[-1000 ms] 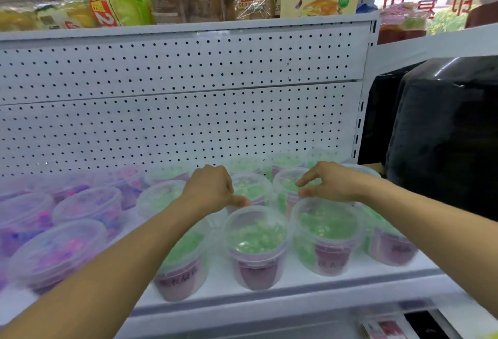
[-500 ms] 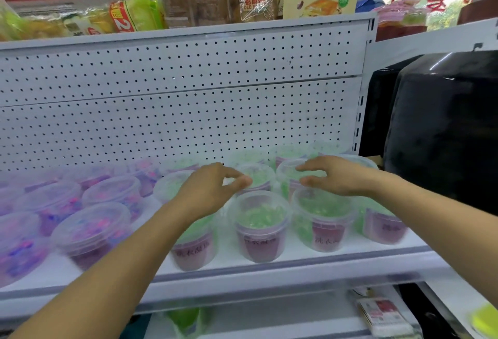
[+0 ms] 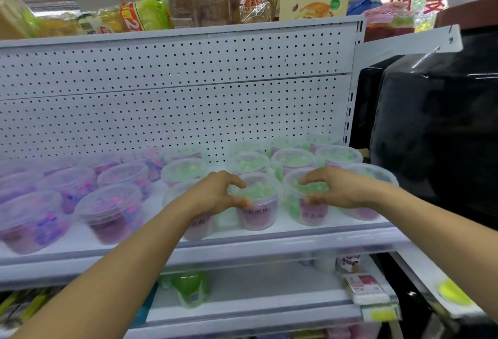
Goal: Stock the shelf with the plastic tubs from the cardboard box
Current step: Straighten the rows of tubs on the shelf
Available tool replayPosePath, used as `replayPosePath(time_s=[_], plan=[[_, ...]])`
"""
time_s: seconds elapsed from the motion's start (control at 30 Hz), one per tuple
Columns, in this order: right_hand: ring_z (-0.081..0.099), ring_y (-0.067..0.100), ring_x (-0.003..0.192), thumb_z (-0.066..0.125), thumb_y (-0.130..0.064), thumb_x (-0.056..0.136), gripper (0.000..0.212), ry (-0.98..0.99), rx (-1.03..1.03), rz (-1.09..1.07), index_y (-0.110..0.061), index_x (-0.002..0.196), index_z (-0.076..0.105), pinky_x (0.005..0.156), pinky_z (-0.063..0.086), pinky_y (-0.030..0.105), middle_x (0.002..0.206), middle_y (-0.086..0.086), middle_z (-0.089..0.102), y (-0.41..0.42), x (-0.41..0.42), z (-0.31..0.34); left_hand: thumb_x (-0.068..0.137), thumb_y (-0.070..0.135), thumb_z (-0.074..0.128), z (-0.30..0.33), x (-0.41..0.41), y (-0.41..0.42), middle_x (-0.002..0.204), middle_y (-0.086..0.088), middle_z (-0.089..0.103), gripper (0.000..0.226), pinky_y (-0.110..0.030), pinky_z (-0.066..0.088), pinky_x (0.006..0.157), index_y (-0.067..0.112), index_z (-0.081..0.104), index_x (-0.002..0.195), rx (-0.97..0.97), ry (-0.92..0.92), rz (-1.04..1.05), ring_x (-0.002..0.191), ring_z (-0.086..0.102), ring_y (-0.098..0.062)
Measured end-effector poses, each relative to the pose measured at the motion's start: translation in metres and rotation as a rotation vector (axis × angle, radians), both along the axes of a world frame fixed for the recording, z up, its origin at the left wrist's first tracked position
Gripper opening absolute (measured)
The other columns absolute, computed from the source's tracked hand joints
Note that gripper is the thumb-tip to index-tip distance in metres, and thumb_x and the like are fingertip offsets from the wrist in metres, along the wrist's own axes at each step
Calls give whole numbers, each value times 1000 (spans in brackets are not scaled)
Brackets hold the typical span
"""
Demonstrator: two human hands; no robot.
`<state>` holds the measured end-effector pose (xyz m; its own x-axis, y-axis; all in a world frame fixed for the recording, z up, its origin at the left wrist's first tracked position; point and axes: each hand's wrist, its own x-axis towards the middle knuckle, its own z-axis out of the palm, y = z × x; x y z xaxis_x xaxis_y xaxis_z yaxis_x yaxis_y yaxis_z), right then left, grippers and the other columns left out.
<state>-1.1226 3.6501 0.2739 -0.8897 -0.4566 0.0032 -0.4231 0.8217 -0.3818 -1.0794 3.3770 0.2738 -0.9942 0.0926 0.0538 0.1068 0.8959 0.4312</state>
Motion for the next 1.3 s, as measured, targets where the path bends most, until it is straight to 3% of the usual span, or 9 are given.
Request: replayPosePath(time_s=[0.23, 0.4, 0.67, 0.73, 0.77, 0.83, 0.97, 1.07, 1.3], plan=[[50, 13, 123, 57, -49, 88, 44, 58, -70, -26, -26, 126, 59, 107, 36, 33, 136, -10, 54, -5, 5, -7, 84, 55, 60, -17, 26, -3, 152, 4, 33, 64, -26, 24, 108, 28, 43, 141, -2, 124, -34, 139, 30, -12], [62, 16, 87, 46, -56, 90, 40, 174, -93, -102, -23, 78, 65, 86, 49, 39, 89, -7, 68, -18, -4, -2, 88, 55, 53, -7, 15, -57, 150, 7, 37, 60, -29, 25, 112, 25, 45, 140, -40, 168, 29, 138, 33, -12], [51, 9, 115, 42, -54, 94, 42, 208, -158, -42, -28, 120, 62, 98, 39, 28, 124, -15, 54, -111, -64, 27, 98, 37, 43, 31, -87, -172, 132, -3, 57, 37, -33, 40, 96, 19, 58, 127, -134, 137, 208, 119, 54, -25], [48, 13, 122, 40, -55, 94, 45, 165, -111, -38, -28, 125, 59, 104, 37, 32, 135, -9, 51, -136, -88, 31, 98, 29, 38, 30, -114, -187, 96, -9, 63, 31, -30, 40, 70, 14, 63, 88, -203, 87, 202, 91, 58, -30], [47, 16, 125, 38, -55, 95, 48, 140, -79, -51, -27, 128, 57, 106, 36, 34, 138, -6, 49, -147, -101, 32, 96, 26, 37, 29, -125, -191, 75, -9, 54, 33, -29, 33, 59, 14, 50, 68, -226, 71, 211, 72, 51, -28], [49, 21, 122, 35, -54, 96, 51, 93, -5, -84, -19, 125, 59, 103, 38, 36, 134, 1, 52, -164, -122, 31, 93, 23, 41, 24, -144, -195, 60, -3, 38, 37, -28, 25, 51, 16, 29, 59, -209, 54, 221, 56, 34, -21], [59, 26, 81, 34, -55, 96, 58, -27, 45, -154, -2, 82, 55, 74, 44, 29, 89, 11, 63, -184, -151, 18, 92, 22, 46, 18, -166, -192, 52, -1, 27, 44, -27, 21, 49, 17, 25, 54, -165, 54, 143, 51, 25, -19], [55, 32, 117, 38, -59, 92, 66, -42, 42, -150, 1, 117, 55, 101, 42, 44, 129, 16, 57, -187, -162, 10, 88, 20, 49, 13, -178, -190, 51, 1, 26, 44, -27, 21, 54, 20, 24, 52, -68, 37, 84, 55, 25, -19], [54, 31, 119, 41, -58, 92, 64, -28, 56, -167, -2, 119, 54, 103, 41, 47, 131, 16, 55, -188, -161, 12, 86, 16, 45, 8, -186, -173, 55, 1, 24, 36, -29, 18, 55, 19, 23, 57, 105, -18, -69, 55, 19, -18]])
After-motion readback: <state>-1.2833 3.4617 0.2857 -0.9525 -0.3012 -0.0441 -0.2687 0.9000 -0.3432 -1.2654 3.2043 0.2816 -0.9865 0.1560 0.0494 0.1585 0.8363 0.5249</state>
